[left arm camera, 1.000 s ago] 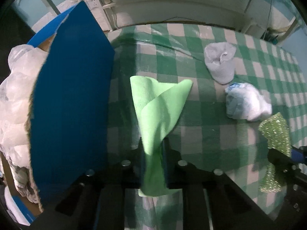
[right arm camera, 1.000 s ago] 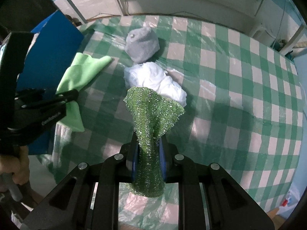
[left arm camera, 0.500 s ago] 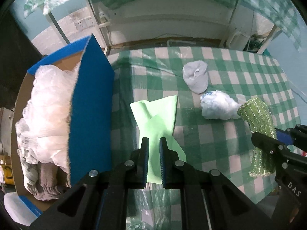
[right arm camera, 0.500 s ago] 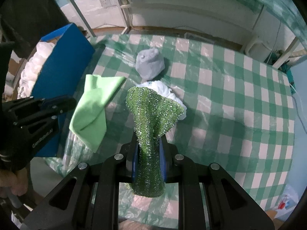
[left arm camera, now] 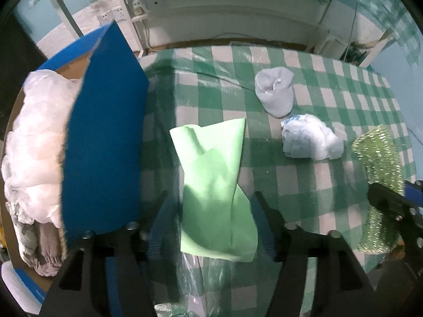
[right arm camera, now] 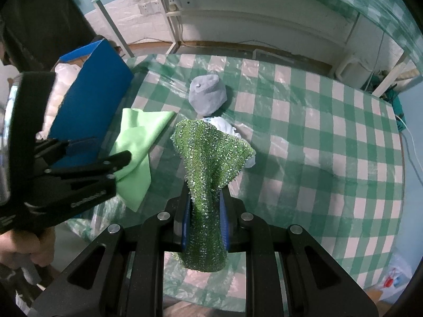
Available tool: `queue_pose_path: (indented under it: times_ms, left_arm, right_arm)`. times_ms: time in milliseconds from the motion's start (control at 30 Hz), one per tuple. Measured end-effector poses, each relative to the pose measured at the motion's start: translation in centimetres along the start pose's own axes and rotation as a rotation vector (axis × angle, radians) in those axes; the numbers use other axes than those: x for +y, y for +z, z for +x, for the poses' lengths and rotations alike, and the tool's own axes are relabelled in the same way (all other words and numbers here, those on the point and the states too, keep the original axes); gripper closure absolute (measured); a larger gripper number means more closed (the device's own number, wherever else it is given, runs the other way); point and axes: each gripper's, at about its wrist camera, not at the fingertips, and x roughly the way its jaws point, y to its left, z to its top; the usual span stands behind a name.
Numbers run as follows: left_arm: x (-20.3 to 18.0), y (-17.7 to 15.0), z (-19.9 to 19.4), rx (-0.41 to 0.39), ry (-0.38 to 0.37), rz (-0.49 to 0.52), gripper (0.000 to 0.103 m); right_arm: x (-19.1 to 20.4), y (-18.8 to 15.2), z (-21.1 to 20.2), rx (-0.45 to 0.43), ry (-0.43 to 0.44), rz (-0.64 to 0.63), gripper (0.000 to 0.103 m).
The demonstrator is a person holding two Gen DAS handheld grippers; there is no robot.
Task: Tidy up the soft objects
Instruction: 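Close the left gripper on the light green cloth and lift it, then carry the green cloth and scrubber with both grippers over the box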
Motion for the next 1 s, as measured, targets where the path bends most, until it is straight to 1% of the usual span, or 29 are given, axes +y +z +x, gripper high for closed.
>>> queue_pose_path:
  times_ms: [33, 133, 233, 400, 433, 467, 533, 600, 667, 733, 767, 933, 1000]
  left_arm:
    - [-0.1, 0.0, 0.3, 0.003, 0.007, 0.004, 0.031]
    - [-0.8, 0.0, 1.6, 0.020, 0.048, 0.036, 0.031]
    - [-1.2, 0.0, 2.7, 0.051, 0.056, 0.050, 0.031]
    - [-1.4, -0.3, 3.4, 0.056, 0.066, 0.055, 0.031]
    - [-1.4, -0.3, 3.4, 0.054, 0.065, 0.059, 0.040]
    - [-1.5, -0.4, 3.4, 0.054, 0.065, 0.063, 0.044]
    - [-1.4, -0.6, 3.3, 0.045, 0.103, 0.075, 0.057]
    - [-1.1, -0.9, 3.4, 0.035, 0.111, 0.076, 0.062]
    - [-0.7, -1.0, 3.2, 0.029, 0.112, 0.070, 0.070]
    - [-0.4, -1.0, 2.9, 0.016, 0.125, 0.070, 0.086]
    - [-0.3, -1.1, 2.7, 0.013, 0.121, 0.073, 0.090]
    - [0.1, -1.4, 1.8, -0.003, 0.099, 0.075, 0.098]
    - [0.1, -1.6, 1.1, -0.022, 0.092, 0.088, 0.099]
  right_arm:
    - [0.0, 0.0, 0.0, 0.001, 0.000, 0.001, 0.086]
    - [-0.3, 0.0, 0.3, 0.005, 0.002, 0.007, 0.086]
    - [-0.6, 0.0, 0.5, 0.010, 0.005, 0.012, 0.086]
    - [-0.7, 0.0, 0.8, 0.013, 0.011, 0.019, 0.086]
    - [-0.7, 0.0, 0.9, 0.015, 0.012, 0.020, 0.086]
    - [-0.7, 0.1, 1.0, 0.016, 0.014, 0.020, 0.086]
    - [-0.7, 0.1, 1.1, 0.016, 0.017, 0.019, 0.086]
    - [-0.7, 0.2, 1.2, 0.017, 0.020, 0.017, 0.086]
    - [-0.5, 0.4, 1.2, 0.015, 0.023, 0.014, 0.086]
    - [-0.4, 0.4, 1.1, 0.014, 0.026, 0.009, 0.086]
    - [-0.3, 0.4, 1.1, 0.013, 0.027, 0.007, 0.086]
    - [0.2, 0.5, 0.8, 0.006, 0.029, -0.008, 0.086]
    - [0.4, 0.5, 0.7, 0.004, 0.028, -0.011, 0.086]
